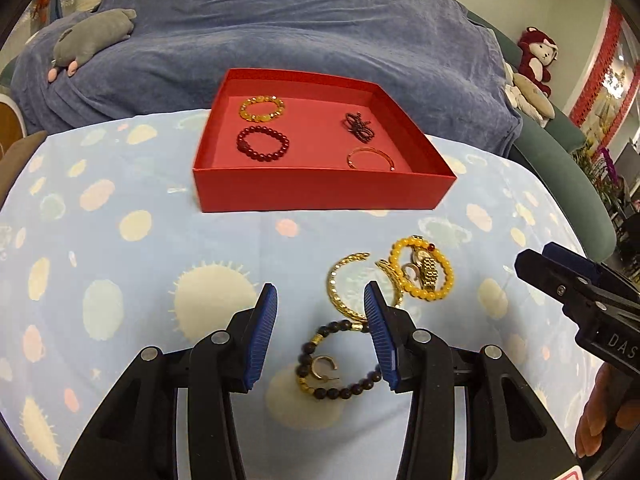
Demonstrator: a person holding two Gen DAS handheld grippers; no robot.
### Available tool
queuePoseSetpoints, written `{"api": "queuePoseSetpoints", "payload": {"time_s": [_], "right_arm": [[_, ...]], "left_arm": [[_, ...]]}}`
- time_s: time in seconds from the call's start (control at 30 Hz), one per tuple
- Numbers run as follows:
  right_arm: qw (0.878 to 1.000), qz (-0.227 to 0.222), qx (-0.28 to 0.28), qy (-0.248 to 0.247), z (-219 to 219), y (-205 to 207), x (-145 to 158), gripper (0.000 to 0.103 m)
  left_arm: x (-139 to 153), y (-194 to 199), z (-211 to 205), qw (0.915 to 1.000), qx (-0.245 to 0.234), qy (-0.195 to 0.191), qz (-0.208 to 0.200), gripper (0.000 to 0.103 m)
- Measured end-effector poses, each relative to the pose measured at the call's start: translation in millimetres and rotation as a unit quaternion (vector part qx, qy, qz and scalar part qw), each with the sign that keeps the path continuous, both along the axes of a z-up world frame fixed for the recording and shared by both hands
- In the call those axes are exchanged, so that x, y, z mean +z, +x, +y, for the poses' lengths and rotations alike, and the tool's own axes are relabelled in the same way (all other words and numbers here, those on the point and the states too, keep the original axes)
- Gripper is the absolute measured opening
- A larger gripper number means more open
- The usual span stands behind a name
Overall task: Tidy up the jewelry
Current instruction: 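Move the left gripper to the twisted gold cuff and grasp it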
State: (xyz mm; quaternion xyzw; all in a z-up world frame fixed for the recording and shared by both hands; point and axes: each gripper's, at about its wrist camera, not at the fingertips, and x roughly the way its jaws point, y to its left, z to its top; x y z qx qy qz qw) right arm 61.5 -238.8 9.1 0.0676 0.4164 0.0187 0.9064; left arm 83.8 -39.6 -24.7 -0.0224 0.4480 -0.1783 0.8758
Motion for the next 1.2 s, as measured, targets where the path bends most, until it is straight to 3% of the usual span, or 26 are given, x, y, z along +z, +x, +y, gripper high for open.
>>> {"api": "queuePoseSetpoints", "payload": {"time_s": [0.07,0.17,0.47,0.67,0.77,0.9,1.2], "right_arm": [[1.0,0.006,-0.006,0.01,-4.7,2.0,-3.2,0.062],[1.0,0.012,-0.017,0.02,-10.8,3.5,-7.3,0.062],[1.0,0.023,-0.011,0.01,-7.2,5.4,-15.8,0.062],[0.999,0.032,0.001,0.006,-0.5,6.5,-22.9,0.062],[0.999,0.038,0.012,0.0,5.5,6.9,-26.4,0.06],[0.999,0.044,0.016,0.0,9.1,10.2,-30.5,0.057],[0.998,0.061,0.006,-0.002,5.1,30.0,-44.8,0.035]], "left_arm": [[-4.2,-2.4,-13.3,0.9999,-0.015,0.004,-0.003,0.044],[-10.8,-3.1,-28.4,0.9994,-0.027,0.018,-0.009,0.059],[-36.1,10.3,-52.2,0.9975,-0.044,0.055,-0.007,0.068],[-45.6,12.4,-56.7,0.9952,-0.043,0.084,-0.027,0.068],[-44.7,14.1,-55.6,0.9953,-0.037,0.083,-0.034,0.056],[-41.2,16.4,-50.5,0.9962,-0.034,0.075,-0.029,0.055],[1.0,17.6,-17.6,0.9977,0.005,0.047,-0.048,0.055]]}}
